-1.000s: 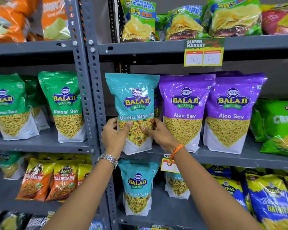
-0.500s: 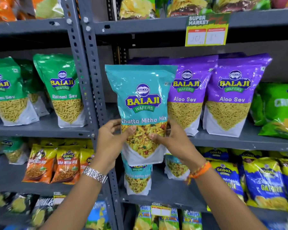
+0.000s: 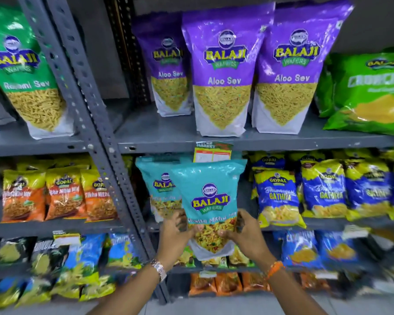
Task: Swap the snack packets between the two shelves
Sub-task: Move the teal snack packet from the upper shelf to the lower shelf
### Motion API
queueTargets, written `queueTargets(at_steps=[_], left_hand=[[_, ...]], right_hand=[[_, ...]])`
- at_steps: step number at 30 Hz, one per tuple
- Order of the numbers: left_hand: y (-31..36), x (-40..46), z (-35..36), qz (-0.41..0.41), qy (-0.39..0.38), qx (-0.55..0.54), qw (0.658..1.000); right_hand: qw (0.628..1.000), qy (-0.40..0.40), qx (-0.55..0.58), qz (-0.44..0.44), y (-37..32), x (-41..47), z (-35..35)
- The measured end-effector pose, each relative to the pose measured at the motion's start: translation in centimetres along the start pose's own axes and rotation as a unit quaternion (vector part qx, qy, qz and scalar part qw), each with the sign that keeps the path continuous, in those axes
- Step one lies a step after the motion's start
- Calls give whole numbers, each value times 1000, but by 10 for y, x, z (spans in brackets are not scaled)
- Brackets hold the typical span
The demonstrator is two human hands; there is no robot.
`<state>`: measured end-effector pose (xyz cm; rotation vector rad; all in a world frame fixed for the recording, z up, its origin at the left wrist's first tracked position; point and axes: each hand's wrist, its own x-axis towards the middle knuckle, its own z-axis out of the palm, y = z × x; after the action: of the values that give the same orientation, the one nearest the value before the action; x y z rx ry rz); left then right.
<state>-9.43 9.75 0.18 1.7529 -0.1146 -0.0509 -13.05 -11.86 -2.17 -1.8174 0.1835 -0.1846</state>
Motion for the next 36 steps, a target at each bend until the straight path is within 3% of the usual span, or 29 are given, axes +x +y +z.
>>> queueTargets(at_steps=[6,16,28,36], left_hand=[[-35,32,38,-31,-30,47,998],[-32,113,72,-36,-22,77,996],[-59,151,93,-43,16,65,997],[-59,154,90,-30,-16,75,997]], right_hand=[[998,5,5,57,35,15,-8],[991,9,-115,71,33,107,-30],[991,28,-101,81,57,155,-29],[991,42,-98,80,59,154,-27]])
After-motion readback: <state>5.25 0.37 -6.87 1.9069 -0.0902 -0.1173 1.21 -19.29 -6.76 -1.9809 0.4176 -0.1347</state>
